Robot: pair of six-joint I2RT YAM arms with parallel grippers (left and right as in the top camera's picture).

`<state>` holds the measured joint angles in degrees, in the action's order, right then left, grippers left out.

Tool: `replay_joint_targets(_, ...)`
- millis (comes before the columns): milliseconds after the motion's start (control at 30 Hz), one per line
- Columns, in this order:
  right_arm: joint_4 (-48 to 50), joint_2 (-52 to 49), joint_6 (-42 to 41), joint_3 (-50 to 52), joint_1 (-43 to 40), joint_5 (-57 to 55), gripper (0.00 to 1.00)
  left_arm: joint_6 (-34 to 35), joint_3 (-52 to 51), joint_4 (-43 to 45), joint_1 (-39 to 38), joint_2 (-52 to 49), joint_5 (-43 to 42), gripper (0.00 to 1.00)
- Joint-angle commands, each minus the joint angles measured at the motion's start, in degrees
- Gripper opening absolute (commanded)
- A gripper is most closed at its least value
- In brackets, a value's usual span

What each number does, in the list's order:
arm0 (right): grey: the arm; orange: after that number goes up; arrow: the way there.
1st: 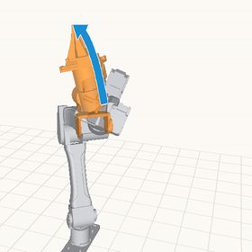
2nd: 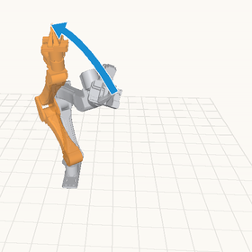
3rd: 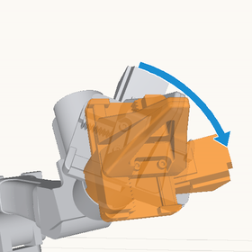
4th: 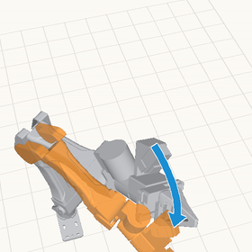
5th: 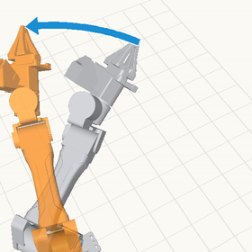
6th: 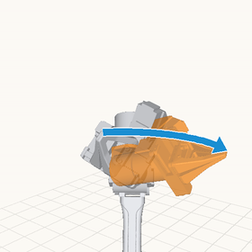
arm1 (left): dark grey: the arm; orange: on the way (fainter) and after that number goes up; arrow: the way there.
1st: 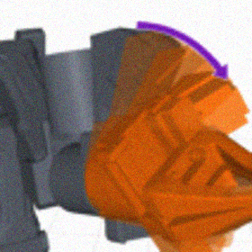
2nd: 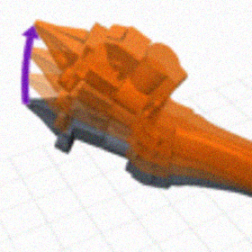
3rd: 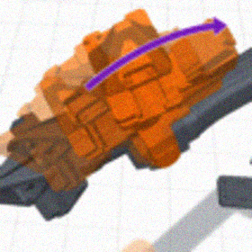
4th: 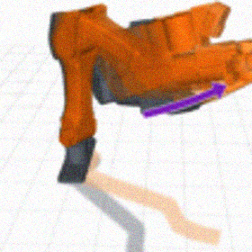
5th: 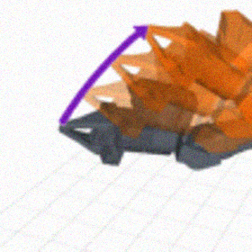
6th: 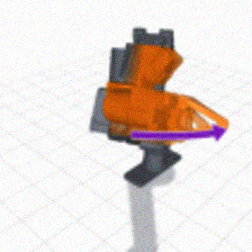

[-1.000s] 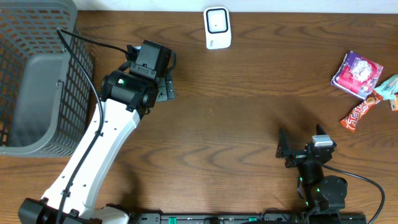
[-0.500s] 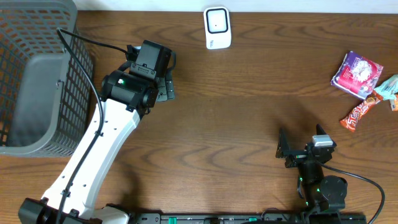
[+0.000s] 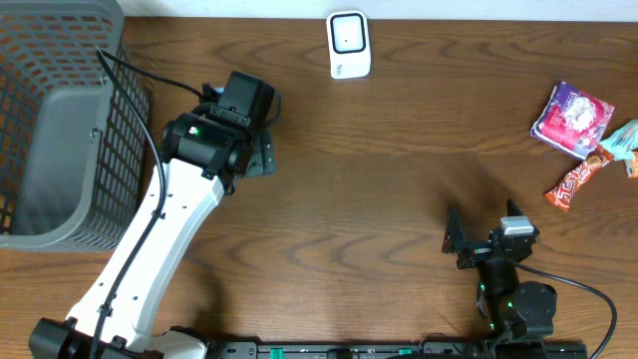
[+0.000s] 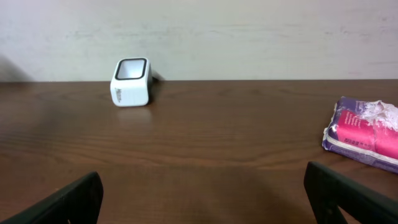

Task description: Scan the item barcode

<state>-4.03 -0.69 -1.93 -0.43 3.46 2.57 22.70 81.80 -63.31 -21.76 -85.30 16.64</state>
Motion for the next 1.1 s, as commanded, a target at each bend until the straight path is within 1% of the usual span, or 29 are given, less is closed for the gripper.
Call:
replay_joint_targets(0,-0.24,0.37,-0.15,0.07,-0.42,-0.28,0.99,0.13,0.04,-2.67,0.2,2.58,0.87,0.98)
replay_joint_targets(167,-0.24,0.37,-0.15,0.07,-0.42,-0.28,0.99,0.13,-3.89,-1.18,0.2,5.49,0.31,0.98)
replay_joint_targets(300,-0.24,0.37,-0.13,0.07,-0.44,-0.28,0.99,0.11,-11.08,5.01,0.2,9.29,0.31,0.98)
replay_joint_targets(467,-0.24,0.37,-0.15,0.07,-0.42,-0.28,0.99,-0.46,-22.71,13.14,0.2,15.82,0.13,0.98)
replay_joint_targets(500,-0.24,0.37,-0.15,0.07,-0.44,-0.28,0.99,-1.73,-24.72,14.43,0.2,17.07,-0.81,0.98)
replay_joint_targets(667,-0.24,0.37,-0.15,0.07,-0.42,-0.28,0.99,-13.94,-35.06,23.3,0.87,24.02,-10.8,0.98)
replay_joint_targets(733,-0.24,0.37,-0.15,0.07,-0.42,-0.28,0.99,-15.54,-39.17,25.53,2.95,27.36,-13.29,0.98)
replay_joint_targets(767,-0.24,0.37,-0.13,0.07,-0.42,-0.28,0.99,-15.34,-39.82,25.51,3.54,28.02,-13.55,0.98)
replay_joint_targets(867,-0.24,0.37,-0.15,0.07,-0.42,-0.28,0.99,-15.34,-43.1,24.37,8.72,32.3,-15.19,0.98)
replay_joint_targets(1000,-0.24,0.37,-0.15,0.07,-0.44,-0.28,0.99,-14.75,-44.46,18.56,14.73,36.87,-16.06,0.98)
replay_joint_targets(1067,-0.24,0.37,-0.13,0.07,-0.42,-0.28,0.99,-14.75,-44.89,17.84,16.55,39.12,-16.24,0.98)
